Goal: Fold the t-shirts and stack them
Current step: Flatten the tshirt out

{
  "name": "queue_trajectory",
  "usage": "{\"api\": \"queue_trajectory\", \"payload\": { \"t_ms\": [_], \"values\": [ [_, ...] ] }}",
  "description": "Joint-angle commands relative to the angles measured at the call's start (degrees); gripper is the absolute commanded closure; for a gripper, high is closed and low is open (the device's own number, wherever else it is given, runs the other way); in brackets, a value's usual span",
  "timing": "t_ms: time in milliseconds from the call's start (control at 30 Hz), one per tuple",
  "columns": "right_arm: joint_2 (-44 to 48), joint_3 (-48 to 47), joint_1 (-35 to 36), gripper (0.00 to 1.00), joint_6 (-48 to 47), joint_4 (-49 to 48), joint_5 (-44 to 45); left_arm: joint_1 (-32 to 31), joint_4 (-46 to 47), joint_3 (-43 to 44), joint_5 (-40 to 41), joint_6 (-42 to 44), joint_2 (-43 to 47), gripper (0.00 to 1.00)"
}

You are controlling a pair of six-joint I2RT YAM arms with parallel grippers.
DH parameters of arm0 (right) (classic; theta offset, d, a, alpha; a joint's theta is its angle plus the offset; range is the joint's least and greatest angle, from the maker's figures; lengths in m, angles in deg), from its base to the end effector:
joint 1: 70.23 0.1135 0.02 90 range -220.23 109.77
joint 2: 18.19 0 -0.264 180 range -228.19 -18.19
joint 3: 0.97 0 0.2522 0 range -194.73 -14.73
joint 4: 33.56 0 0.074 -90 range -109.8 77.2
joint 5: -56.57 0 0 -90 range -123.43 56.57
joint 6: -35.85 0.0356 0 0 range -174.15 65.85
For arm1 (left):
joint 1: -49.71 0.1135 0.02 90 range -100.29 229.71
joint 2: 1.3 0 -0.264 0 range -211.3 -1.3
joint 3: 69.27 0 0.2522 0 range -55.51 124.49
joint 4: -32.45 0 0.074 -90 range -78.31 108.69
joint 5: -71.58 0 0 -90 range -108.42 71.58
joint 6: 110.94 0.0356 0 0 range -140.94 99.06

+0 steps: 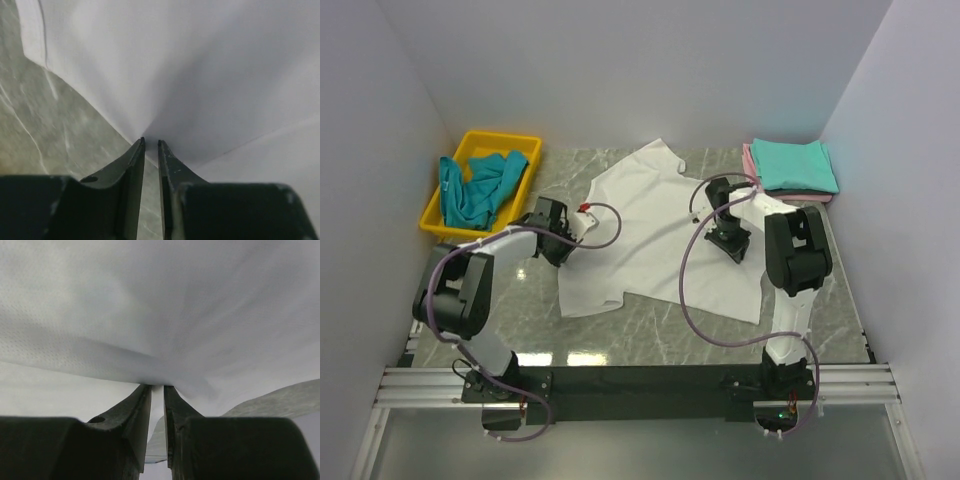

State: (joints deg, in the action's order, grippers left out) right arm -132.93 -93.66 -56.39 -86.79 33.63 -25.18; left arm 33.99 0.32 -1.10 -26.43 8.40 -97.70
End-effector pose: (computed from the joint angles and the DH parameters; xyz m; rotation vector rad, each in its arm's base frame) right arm 0.3563 0.0825 0.1494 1.2309 -2.8702 0.2256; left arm 0.3121 -0.0930 0.1616 1.0449 2.3926 -0.0996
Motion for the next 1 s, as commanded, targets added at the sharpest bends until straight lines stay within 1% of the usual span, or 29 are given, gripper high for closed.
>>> {"api": "queue_trajectory", "payload": {
  "t_ms": [0, 33, 100, 133, 167, 200, 233, 300, 333, 400, 433, 467, 533, 567, 600, 633, 667, 700, 733, 767, 800, 833, 867, 900, 967],
  "values": [
    [-1.28, -3.68, 0.48, 0.77, 0.3, -0.26, -1.13, 0.26, -5.09, -6.85, 2.48, 0.37, 4.89, 0.77],
    [-1.45, -4.12, 1.09, 0.77, 0.3, 0.35, -1.31, 0.26, -6.4, -7.65, 1.86, -0.16, 8.04, 0.78],
    [-1.54, -4.65, 1.79, 0.77, 0.21, 0.8, -1.74, 0.17, -12.1, -9.14, 0.64, -1.12, 10.78, 0.77],
    [-1.37, -4.39, 2.41, 0.77, -0.05, 0.97, -1.83, 0.08, -14.22, -9.67, -0.33, -1.74, 13.84, 0.78],
    [-0.76, -3.6, 2.5, 0.77, -0.31, 0.97, -2.1, -0.18, -18.33, -10.81, -2.25, -1.83, 15.44, 0.78],
    [-0.4, -3.07, 2.59, 0.77, -0.58, 1.06, -2.53, -1.05, -20.19, -11.34, -3.14, -1.66, 18.93, 0.78],
    [0.04, -2.54, 2.5, 0.77, -1.19, 0.98, -2.71, -1.58, -21.95, -11.52, -4.37, -1.31, 20.62, 0.78],
    [1.7, -0.17, 2.5, 0.77, -1.89, 0.36, -2.89, -2.11, -25.12, -10.04, -8.32, -1.3, 24.39, 0.78],
    [2.32, 0.62, 2.5, 0.77, -2.33, 0.27, -2.98, -2.12, -24.7, -8.9, -9.03, -2.0, 24.85, 0.78],
    [3.73, 2.29, 2.41, 0.77, -2.51, 0.01, -3.15, -2.03, -23.56, -3.55, -10.09, -3.93, 24.16, 0.77],
    [4.17, 2.82, 2.33, 0.77, -2.51, -0.6, -3.07, -1.85, -21.38, -1.26, -10.09, -4.99, 21.72, 0.76],
    [4.61, 3.26, 2.24, 0.77, -2.43, -1.04, -2.98, -1.68, -19.79, 3.29, -9.75, -6.39, 20.04, 0.75],
    [5.31, 2.83, 1.71, 0.77, -1.64, -1.31, -3.24, -1.59, -14.45, 7.7, -8.69, -9.73, 13.89, 0.72],
    [5.23, 1.69, 1.54, 0.77, -1.2, -0.96, -4.2, -1.59, -12.59, 12.25, -8.17, -10.44, 11.61, 0.69],
    [5.31, 1.07, 1.27, 0.77, -0.67, 0.17, -4.82, -1.59, -11.44, 14.73, -8.42, -11.75, 6.45, 0.69],
    [5.4, 0.72, 1.27, 0.77, -0.49, 0.36, -5.17, -1.59, -9.6, 17.28, -8.16, -12.11, 3.7, 0.68],
    [5.92, 0.45, 1.18, 0.77, -0.23, 0.45, -5.26, -1.59, -8.45, 22.35, -7.81, -12.64, 1.15, 0.68],
    [6.19, 0.45, 1.27, 0.77, -0.05, 0.53, -5.35, -1.59, -7.57, 24.84, -7.64, -13.51, -4.01, 0.68],
    [6.37, 0.45, 1.18, 0.77, 0.04, 0.54, -5.44, -1.59, -6.86, 27.21, -7.11, -14.22, -6.58, 0.68],
    [6.46, 0.54, 1.01, 0.77, 0.21, 0.45, -5.26, -1.59, -5.98, 31.94, -6.85, -14.92, -9.04, 0.68],
    [6.37, 0.54, 0.92, 0.77, 0.3, 0.45, -5.18, -1.41, -5.63, 34.16, -6.93, -16.06, -11.33, 0.68],
    [6.11, 0.45, 0.75, 0.77, 0.73, 0.53, -5.09, -1.33, -5.62, 36.36, -6.23, -16.59, -15.7, 0.68],
    [5.76, 0.36, 0.48, 0.77, 0.91, 0.45, -5.0, -1.41, -5.01, 39.68, -5.88, -17.21, -17.66, 0.68],
    [5.49, 0.36, 0.31, 0.77, 1.44, -0.07, -4.65, -1.41, -4.49, 40.85, -5.7, -18.43, -20.64, 0.69],
    [4.71, 0.28, -0.22, 0.76, 1.79, -0.34, -4.3, -1.41, -3.43, 42.52, -3.78, -19.14, -23.12, 0.69]
  ]
}}
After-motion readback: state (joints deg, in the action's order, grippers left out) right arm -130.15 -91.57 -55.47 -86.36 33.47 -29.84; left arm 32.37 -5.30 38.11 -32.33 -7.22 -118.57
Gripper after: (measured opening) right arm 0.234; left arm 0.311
